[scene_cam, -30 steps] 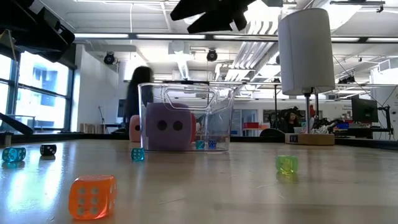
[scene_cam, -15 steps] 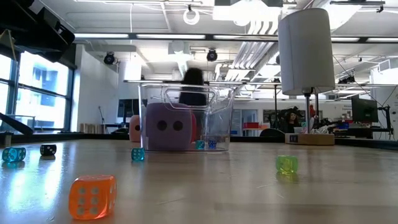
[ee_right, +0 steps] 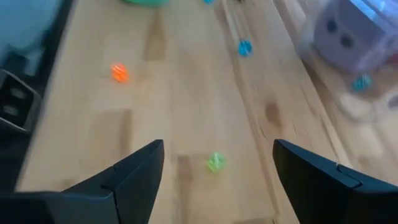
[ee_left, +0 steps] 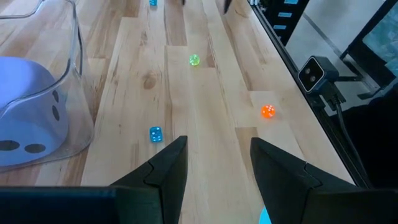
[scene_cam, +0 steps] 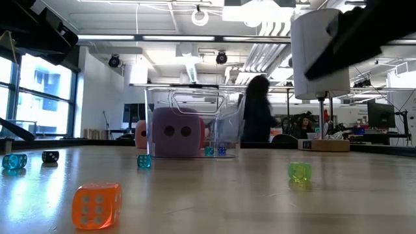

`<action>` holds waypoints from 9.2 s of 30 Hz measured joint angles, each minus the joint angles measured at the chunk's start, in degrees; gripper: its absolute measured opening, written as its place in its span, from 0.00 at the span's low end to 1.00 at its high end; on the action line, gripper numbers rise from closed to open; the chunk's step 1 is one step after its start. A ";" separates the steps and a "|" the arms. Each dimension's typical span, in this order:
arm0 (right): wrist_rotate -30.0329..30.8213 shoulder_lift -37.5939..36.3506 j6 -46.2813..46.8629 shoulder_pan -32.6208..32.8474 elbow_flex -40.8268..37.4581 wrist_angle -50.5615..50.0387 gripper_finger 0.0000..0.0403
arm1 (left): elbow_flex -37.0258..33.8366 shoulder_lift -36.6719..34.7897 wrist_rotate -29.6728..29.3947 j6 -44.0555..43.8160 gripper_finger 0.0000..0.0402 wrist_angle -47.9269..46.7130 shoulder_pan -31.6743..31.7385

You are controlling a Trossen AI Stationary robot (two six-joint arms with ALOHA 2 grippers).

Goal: Pick & Place Dice
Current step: Put the small light green die into the transparent bin, then put the large light blue die into the transparent bin

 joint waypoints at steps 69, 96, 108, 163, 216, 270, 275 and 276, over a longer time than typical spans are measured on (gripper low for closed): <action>-6.23 13.90 -2.73 -5.18 -11.44 28.76 0.64 | -0.24 0.02 -0.13 0.40 0.42 -0.04 0.00; -5.88 13.94 -2.73 -5.30 -11.44 29.21 0.64 | -0.57 1.79 -0.02 -1.97 0.42 0.24 -0.01; -5.84 13.92 -2.73 -5.30 -11.46 29.21 0.64 | -0.57 8.57 -0.02 -1.95 0.42 7.03 -0.01; -7.53 12.71 -5.73 -6.48 -11.44 29.48 0.10 | -0.55 8.57 -0.05 0.71 0.42 9.42 0.00; -6.49 -0.15 -18.56 -30.63 -0.55 21.43 0.67 | -0.55 8.57 -0.05 1.47 0.42 9.46 -0.01; -15.40 0.87 -13.21 -29.68 -0.55 18.66 0.67 | -0.55 8.57 0.00 1.51 0.42 9.44 0.00; -15.42 0.87 -22.16 -26.69 -0.55 25.94 0.67 | -0.55 8.57 0.08 1.35 0.42 9.34 -0.02; -15.36 0.87 -23.91 -26.04 -0.55 27.44 0.67 | -0.52 8.57 0.49 0.76 0.42 9.20 -0.02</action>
